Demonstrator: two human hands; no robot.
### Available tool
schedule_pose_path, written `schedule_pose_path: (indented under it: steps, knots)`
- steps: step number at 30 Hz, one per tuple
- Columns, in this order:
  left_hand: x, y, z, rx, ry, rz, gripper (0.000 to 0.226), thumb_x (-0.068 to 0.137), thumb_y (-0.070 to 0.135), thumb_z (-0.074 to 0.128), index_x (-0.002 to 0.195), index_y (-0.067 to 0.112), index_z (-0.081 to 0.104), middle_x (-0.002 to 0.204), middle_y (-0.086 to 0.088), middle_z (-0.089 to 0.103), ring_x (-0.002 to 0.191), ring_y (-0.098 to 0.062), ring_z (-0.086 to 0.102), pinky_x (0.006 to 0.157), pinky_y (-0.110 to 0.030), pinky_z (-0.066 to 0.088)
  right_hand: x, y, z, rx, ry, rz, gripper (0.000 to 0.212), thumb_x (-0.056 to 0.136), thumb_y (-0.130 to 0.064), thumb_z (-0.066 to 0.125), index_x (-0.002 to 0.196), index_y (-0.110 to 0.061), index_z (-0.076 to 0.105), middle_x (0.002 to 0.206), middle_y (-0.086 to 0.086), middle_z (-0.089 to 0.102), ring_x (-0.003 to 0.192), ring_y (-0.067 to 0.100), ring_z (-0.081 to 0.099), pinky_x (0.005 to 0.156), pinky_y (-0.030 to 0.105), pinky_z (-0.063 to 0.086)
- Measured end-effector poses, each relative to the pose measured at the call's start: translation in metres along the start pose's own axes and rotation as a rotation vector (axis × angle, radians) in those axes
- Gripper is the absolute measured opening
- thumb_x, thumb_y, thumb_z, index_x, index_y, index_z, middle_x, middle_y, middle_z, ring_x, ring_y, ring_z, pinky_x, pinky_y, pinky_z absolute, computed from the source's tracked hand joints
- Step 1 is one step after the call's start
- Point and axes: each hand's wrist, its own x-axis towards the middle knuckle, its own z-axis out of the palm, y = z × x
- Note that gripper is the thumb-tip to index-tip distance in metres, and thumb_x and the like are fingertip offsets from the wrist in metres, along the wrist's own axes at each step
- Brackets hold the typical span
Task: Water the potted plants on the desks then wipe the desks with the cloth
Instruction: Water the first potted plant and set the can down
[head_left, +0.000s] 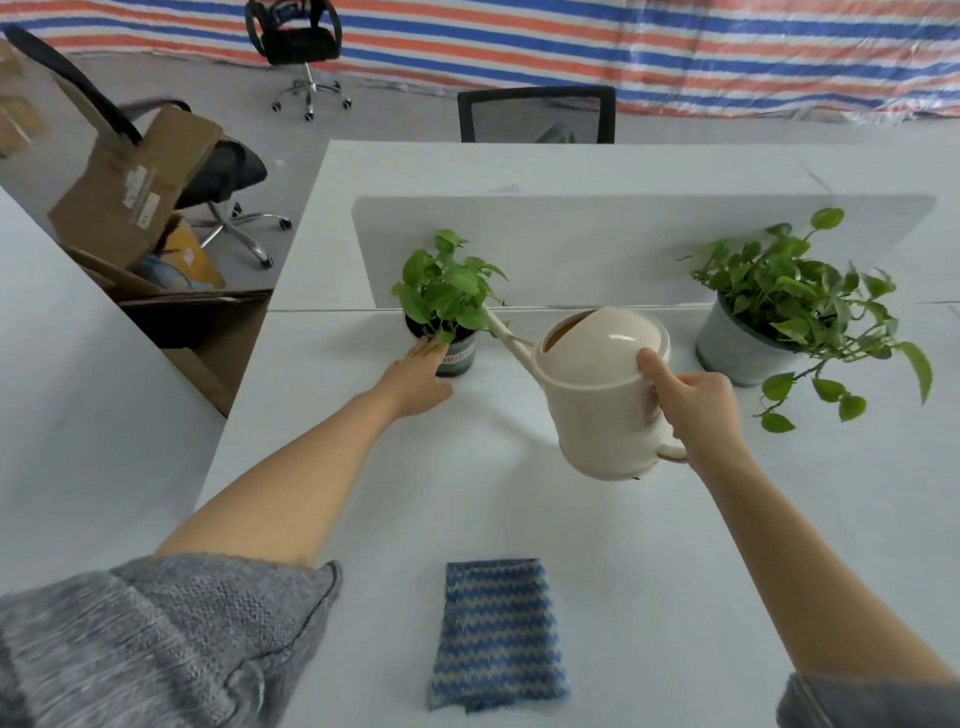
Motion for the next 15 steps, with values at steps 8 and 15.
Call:
schedule_pose_path:
  steps: [8,15]
  knots:
    - [-0.003,-0.001,0.003,-0.111,0.009,0.01,0.083,0.084,0.013,0.048,0.149,0.028,-0.002,0.159,0.004,-0.004,0.147,-0.015,-0.003,0.118,-0.05,0.014,-0.011,0.007,-0.005,-0.032,-0.014,-0.046,0.054,0.078,-0.052,0.059,0.05,-0.015,0.029,0.055,0.007,0.025,0.059,0.025,0.03,0.06,0.035,0.028]
    - [-0.005,0.003,0.002,-0.067,0.02,-0.029,0.079,0.086,0.014,0.045,0.149,0.028,-0.001,0.159,0.004,-0.002,0.147,-0.016,0.0,0.117,-0.052,0.012,-0.013,0.005,-0.003,-0.008,0.027,-0.071,0.061,0.078,-0.049,0.06,0.044,-0.018,0.02,0.047,0.0,0.017,0.049,0.019,0.019,0.054,0.031,0.017]
